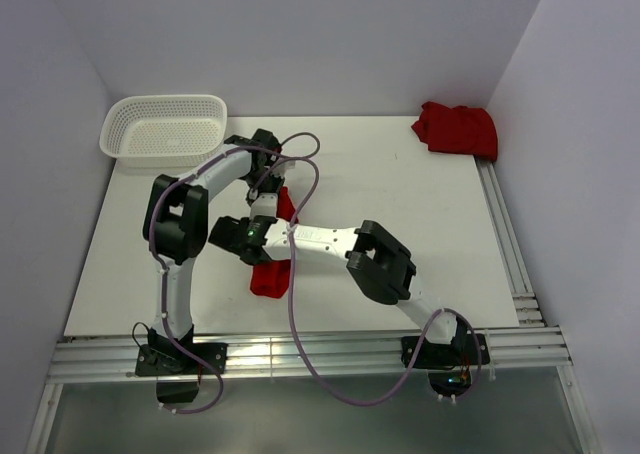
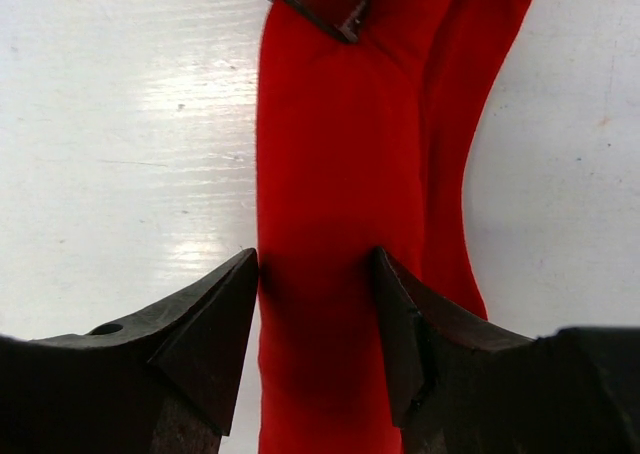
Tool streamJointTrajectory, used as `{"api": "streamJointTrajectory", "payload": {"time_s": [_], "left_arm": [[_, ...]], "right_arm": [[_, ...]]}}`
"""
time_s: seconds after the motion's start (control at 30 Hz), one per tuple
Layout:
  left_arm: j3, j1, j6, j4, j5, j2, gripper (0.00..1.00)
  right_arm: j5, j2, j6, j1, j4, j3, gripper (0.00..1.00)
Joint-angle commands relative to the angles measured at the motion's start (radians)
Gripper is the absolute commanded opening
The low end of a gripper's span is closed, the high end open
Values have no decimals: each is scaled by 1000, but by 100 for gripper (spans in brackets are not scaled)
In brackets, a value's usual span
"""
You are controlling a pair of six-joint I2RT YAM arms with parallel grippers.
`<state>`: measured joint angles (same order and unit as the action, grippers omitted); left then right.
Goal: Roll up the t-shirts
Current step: Roll the tshirt
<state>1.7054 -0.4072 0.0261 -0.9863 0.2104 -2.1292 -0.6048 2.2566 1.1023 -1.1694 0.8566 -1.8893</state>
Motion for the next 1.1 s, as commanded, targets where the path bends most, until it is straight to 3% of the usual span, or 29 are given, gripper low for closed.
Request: {"api": "streamJointTrajectory", "payload": {"time_s": [0.0, 0.2, 0.23, 0.43, 0.73, 0.93, 1.07], "left_arm": [[17, -1, -3, -18, -69, -44, 12], [43, 1, -15, -28, -20, -51, 42], [51, 1, -15, -29, -11, -51, 51], [144, 21, -89, -72, 142, -38, 69], [247, 103, -163, -135, 343, 6, 75], [107, 168, -207, -89, 403, 70, 74], [-8, 191, -226, -35, 415, 92, 74]], "right_arm": [[23, 18, 24, -7, 3, 57, 57], [57, 11, 45, -7, -56, 159, 57], [65, 8, 48, -7, -63, 170, 55], [138, -74, 36, 7, -255, 337, 39], [295, -216, 44, 74, -560, 607, 32], [430, -299, 102, 129, -883, 843, 31], [496, -305, 134, 157, -1020, 915, 31]]}}
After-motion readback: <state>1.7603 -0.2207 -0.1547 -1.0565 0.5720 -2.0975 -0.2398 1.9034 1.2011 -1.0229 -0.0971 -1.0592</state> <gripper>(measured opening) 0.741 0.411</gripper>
